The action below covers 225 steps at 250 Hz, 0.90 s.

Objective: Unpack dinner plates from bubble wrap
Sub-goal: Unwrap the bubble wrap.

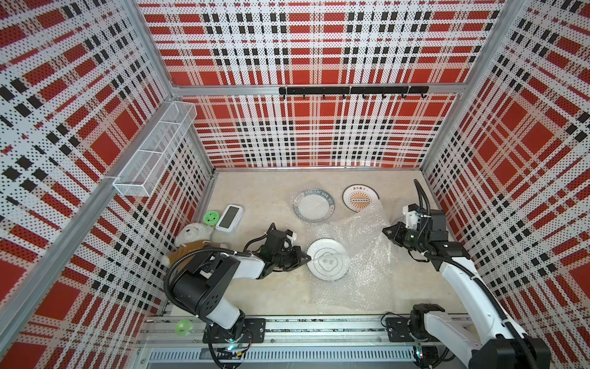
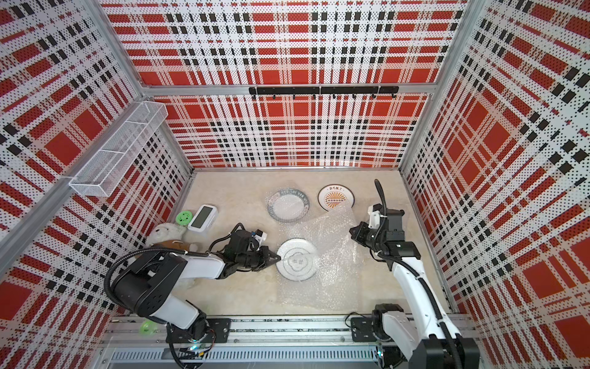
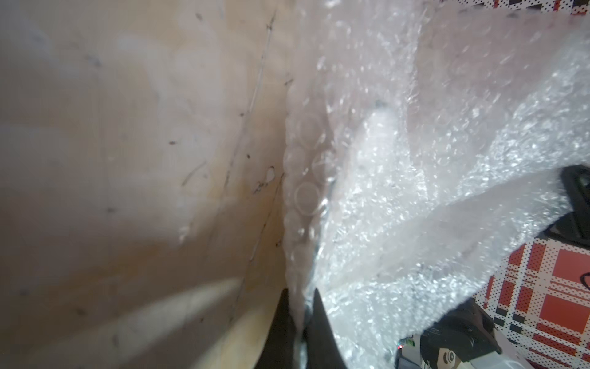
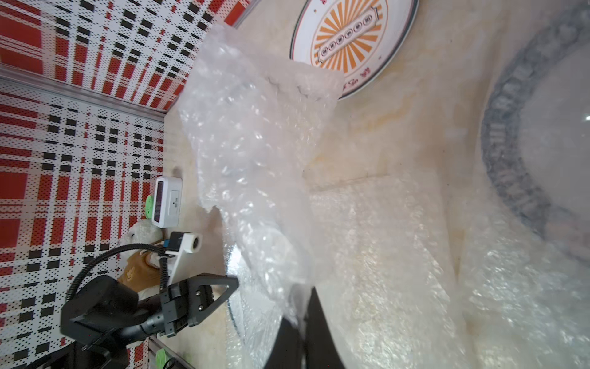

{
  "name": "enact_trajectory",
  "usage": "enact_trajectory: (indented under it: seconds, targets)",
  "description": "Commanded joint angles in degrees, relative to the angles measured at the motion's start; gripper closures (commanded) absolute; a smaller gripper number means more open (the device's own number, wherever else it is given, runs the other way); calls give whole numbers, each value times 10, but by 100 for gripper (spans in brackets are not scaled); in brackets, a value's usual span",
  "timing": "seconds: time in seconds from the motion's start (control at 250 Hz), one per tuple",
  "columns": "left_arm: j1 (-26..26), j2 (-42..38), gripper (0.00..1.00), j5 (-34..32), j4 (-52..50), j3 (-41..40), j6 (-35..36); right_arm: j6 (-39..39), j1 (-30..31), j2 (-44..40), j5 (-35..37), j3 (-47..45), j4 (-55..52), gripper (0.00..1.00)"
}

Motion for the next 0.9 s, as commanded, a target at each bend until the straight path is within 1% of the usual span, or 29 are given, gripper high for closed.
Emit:
enact_trajectory:
  seconds: [0.0, 0.144, 0.232, 0.288, 0.456, 0.524, 0.592, 0.668, 0.756, 0.896]
  targets:
    - [-17, 31, 100, -29, 31, 12, -18, 4, 1, -28, -15, 12, -17, 100]
    - [-25, 74, 100, -32, 97, 17, -56, 12, 1, -62, -20, 21, -38, 100]
    - [-25, 99, 100, -28, 160, 10, -86, 7, 1, -69, -35, 29, -47, 100]
    - [-25, 107, 100, -29, 176, 9, -95, 5, 1, -71, -40, 35, -54, 100]
    - [-32, 105, 100, -39, 160, 15, -90, -13, 1, -81, -27, 55, -65, 100]
    - [-35, 100, 100, -44, 147, 16, -86, -16, 1, -74, -60, 61, -52, 100]
    - [-38, 91, 99, -48, 131, 18, -79, -1, 1, -68, -91, 57, -23, 100]
    - [-41, 82, 95, -55, 116, 19, -71, 5, 2, -68, -90, 58, -14, 100]
    - [-42, 73, 94, -59, 100, 23, -65, -1, 2, -71, -82, 67, -19, 100]
    - [-45, 73, 94, -59, 92, 26, -63, 28, 7, -71, -136, 64, 27, 100]
